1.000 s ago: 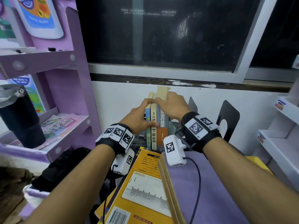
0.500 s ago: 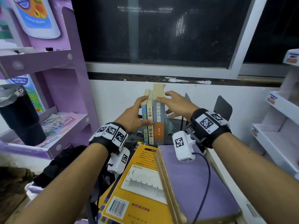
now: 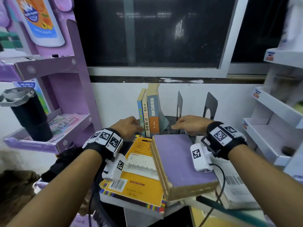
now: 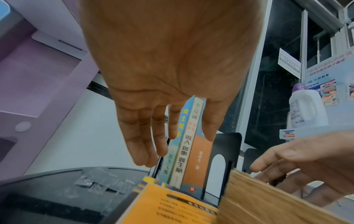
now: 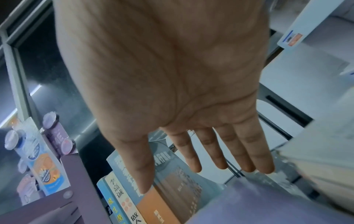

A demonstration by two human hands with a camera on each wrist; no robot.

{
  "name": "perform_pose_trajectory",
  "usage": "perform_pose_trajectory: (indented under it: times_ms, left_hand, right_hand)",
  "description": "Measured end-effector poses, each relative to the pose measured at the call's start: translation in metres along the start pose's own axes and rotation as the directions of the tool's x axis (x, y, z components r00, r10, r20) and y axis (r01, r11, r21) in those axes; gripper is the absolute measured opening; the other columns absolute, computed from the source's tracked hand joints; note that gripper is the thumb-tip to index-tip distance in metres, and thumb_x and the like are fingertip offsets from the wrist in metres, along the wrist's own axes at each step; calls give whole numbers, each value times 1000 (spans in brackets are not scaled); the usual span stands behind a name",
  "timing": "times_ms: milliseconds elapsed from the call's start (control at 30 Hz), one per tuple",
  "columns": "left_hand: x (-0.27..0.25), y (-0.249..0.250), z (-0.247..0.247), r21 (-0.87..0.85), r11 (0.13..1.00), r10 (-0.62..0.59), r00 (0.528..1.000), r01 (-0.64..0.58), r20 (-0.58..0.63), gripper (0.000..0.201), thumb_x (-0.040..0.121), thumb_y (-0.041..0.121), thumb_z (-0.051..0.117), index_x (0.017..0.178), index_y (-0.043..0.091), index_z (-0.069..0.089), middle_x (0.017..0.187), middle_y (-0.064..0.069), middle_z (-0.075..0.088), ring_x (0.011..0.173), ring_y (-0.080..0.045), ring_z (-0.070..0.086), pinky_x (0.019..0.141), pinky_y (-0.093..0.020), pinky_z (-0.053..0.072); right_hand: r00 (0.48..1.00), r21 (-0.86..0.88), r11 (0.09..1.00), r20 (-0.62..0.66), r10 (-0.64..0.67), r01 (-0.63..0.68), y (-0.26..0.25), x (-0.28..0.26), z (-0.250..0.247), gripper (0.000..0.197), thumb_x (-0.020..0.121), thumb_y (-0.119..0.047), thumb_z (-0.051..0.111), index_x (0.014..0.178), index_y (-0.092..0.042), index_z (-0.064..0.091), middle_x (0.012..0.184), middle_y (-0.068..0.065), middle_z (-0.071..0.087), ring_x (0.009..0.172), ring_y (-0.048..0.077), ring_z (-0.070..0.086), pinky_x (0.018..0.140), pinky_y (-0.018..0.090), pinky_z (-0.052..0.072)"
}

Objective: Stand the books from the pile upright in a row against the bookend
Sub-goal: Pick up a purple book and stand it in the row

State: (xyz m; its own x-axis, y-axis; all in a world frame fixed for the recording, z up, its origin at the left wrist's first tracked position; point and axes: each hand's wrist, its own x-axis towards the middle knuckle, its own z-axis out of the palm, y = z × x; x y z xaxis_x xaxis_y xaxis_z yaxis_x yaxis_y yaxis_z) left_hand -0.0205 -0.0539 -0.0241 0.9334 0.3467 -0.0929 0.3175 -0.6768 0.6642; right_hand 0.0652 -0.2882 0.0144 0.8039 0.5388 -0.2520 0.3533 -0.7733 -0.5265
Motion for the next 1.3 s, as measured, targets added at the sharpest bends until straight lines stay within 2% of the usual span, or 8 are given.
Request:
perform_pose_trajectory:
  times_ms: [67, 133, 300, 400, 567, 733, 867, 1300]
  left_hand:
    - [-10, 5, 8, -27, 999, -24, 996, 27, 90, 28, 89, 41, 61, 105, 19, 55, 92, -6, 61, 75, -20, 57, 76, -35, 54]
    - [-18, 13, 16, -16, 998, -54, 978, 59, 203, 39, 91, 48, 55, 117, 18, 52, 104, -6, 59, 87, -23, 61, 82, -36, 55]
    - [-30, 34, 34, 116, 992, -88, 955, 57, 282, 56, 93, 55, 45, 132, 15, 50, 134, -12, 50, 120, -32, 51, 101, -43, 45]
    - [-32, 42, 42, 179, 983, -101, 949, 48, 299, 69, 89, 60, 48, 137, 11, 49, 143, -13, 45, 127, -31, 46, 107, -42, 39]
    - [-32, 49, 53, 169, 984, -109, 954, 63, 278, 65, 86, 55, 59, 129, 6, 54, 131, -12, 55, 118, -29, 54, 101, -40, 46]
    - [-30, 49, 54, 43, 992, -125, 964, 118, 233, 54, 88, 47, 62, 122, 5, 57, 115, -9, 58, 100, -25, 57, 96, -38, 48]
    - [-34, 50, 53, -27, 988, -143, 960, 154, 243, 54, 89, 44, 61, 125, 4, 53, 126, -16, 58, 114, -32, 56, 101, -44, 46]
    - [-45, 67, 37, -528, 845, -14, 991, 82, 131, 26, 91, 22, 63, 113, 8, 62, 100, -6, 65, 86, -21, 60, 74, -32, 50]
  right_hand:
    - [999, 102, 994, 16, 41, -43, 6, -4, 5, 43, 94, -41, 57, 122, -7, 58, 88, 1, 53, 80, 18, 52, 77, 33, 49]
    - [996, 167, 982, 37, 79, -84, 8, -10, 7, 35, 95, -37, 58, 114, -8, 60, 75, 1, 49, 66, 16, 48, 67, 31, 47]
    - [986, 113, 986, 122, 111, -125, 13, -19, 12, 38, 93, -43, 57, 111, -9, 55, 96, 6, 54, 76, 22, 51, 68, 31, 43]
    - [985, 65, 990, 129, 119, -128, 14, -22, 16, 38, 93, -41, 59, 107, -6, 53, 86, 8, 53, 67, 20, 47, 57, 26, 36]
    - [993, 38, 995, 72, 92, -95, 17, -23, 18, 64, 83, -31, 75, 133, 1, 49, 125, 16, 58, 107, 29, 60, 74, 32, 47]
    - [996, 91, 992, -3, 91, -90, 18, -19, 21, 77, 75, -27, 83, 139, -9, 44, 133, 7, 53, 120, 27, 54, 90, 36, 50]
    - [996, 139, 988, -41, 79, -73, 18, -18, 23, 78, 72, -21, 85, 139, -12, 44, 131, 7, 53, 117, 26, 54, 93, 34, 49]
    - [992, 533, 846, -105, 72, -5, 19, -31, 3, 60, 62, -7, 89, 113, -14, 58, 113, 7, 65, 102, 28, 64, 87, 48, 55]
